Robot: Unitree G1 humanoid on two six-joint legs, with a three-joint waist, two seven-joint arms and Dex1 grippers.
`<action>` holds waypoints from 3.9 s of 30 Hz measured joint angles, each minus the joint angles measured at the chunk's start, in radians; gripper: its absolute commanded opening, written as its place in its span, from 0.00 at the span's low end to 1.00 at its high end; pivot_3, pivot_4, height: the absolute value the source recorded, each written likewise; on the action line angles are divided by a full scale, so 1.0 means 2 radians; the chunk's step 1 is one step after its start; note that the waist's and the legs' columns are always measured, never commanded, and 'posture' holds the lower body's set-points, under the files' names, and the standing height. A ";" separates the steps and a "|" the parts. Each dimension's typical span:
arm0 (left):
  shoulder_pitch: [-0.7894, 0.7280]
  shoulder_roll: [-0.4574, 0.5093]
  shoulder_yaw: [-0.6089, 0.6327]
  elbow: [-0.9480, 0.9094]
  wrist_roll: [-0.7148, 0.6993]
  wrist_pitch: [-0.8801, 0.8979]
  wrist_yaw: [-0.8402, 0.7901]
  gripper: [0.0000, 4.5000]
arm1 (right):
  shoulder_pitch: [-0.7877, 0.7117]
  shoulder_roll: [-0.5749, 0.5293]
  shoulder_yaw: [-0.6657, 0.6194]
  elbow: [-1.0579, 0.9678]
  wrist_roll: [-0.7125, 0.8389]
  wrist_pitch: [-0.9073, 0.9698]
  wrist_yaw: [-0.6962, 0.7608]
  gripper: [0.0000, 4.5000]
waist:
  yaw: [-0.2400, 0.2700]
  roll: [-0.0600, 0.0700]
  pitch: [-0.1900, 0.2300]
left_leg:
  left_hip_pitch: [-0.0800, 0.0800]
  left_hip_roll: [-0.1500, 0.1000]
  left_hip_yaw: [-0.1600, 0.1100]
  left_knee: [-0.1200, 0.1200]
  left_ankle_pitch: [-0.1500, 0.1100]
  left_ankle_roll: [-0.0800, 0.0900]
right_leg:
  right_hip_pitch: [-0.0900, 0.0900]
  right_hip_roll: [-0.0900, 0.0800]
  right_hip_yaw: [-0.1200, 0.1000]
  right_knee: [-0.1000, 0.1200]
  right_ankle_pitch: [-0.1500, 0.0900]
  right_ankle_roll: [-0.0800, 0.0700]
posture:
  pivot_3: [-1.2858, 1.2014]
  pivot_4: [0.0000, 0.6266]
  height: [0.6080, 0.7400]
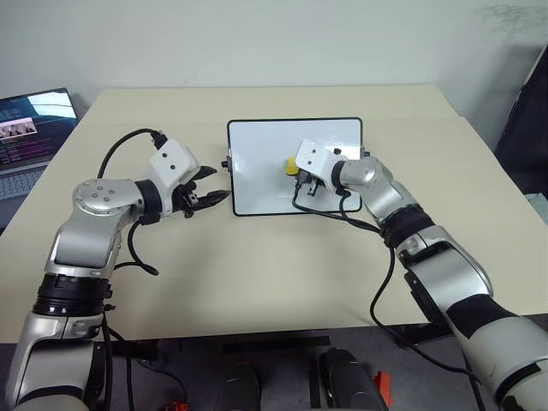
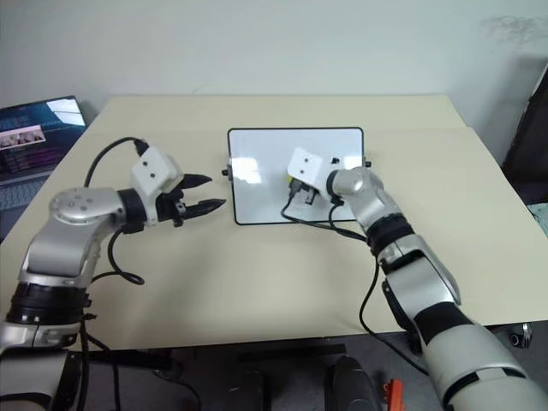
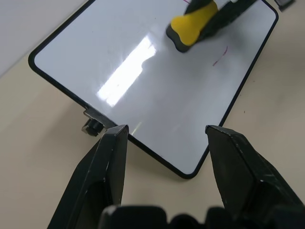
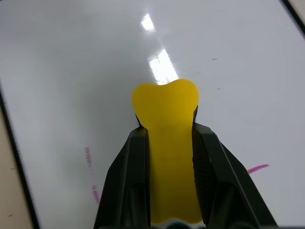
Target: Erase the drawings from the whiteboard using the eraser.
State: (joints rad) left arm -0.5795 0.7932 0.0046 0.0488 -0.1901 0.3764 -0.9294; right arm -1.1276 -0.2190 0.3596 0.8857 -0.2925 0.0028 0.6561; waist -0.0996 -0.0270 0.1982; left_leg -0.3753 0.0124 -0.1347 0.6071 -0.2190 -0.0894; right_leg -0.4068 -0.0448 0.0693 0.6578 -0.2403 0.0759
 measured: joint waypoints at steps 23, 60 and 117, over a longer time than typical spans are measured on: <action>-0.012 0.000 0.000 0.014 0.008 -0.009 0.001 0.62 | 0.022 -0.003 0.033 0.017 -0.006 -0.012 -0.030 0.19 | 0.003 0.000 0.000 | 0.001 0.000 0.000 0.001 0.004 0.003 | 0.001 0.000 0.000 0.000 -0.002 -0.003 | 0.52 0.24 1.00; -0.019 -0.003 -0.001 0.021 0.009 -0.020 -0.002 0.62 | 0.058 -0.026 0.028 -0.013 -0.012 -0.041 -0.008 0.18 | 0.004 -0.001 -0.001 | -0.002 0.000 0.001 -0.001 0.007 0.006 | 0.001 0.000 0.000 -0.001 -0.001 -0.003 | 0.52 0.24 1.00; -0.016 0.029 0.014 0.006 0.004 -0.006 -0.032 0.62 | 0.184 -0.301 -0.070 -0.328 0.023 0.124 0.143 0.18 | 0.019 0.001 0.004 | -0.018 -0.001 0.004 -0.002 0.003 -0.001 | -0.008 -0.004 -0.002 -0.007 -0.001 0.003 | 0.52 0.24 1.00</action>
State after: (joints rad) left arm -0.6117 0.8518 0.0319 0.0612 -0.1812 0.3644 -0.9925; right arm -0.7598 -0.8214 0.2205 0.2294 -0.2472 0.2515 0.9423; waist -0.0611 -0.0255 0.2063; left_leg -0.4115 0.0099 -0.1268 0.6037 -0.2137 -0.0918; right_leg -0.4237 -0.0535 0.0659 0.6431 -0.2417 0.0814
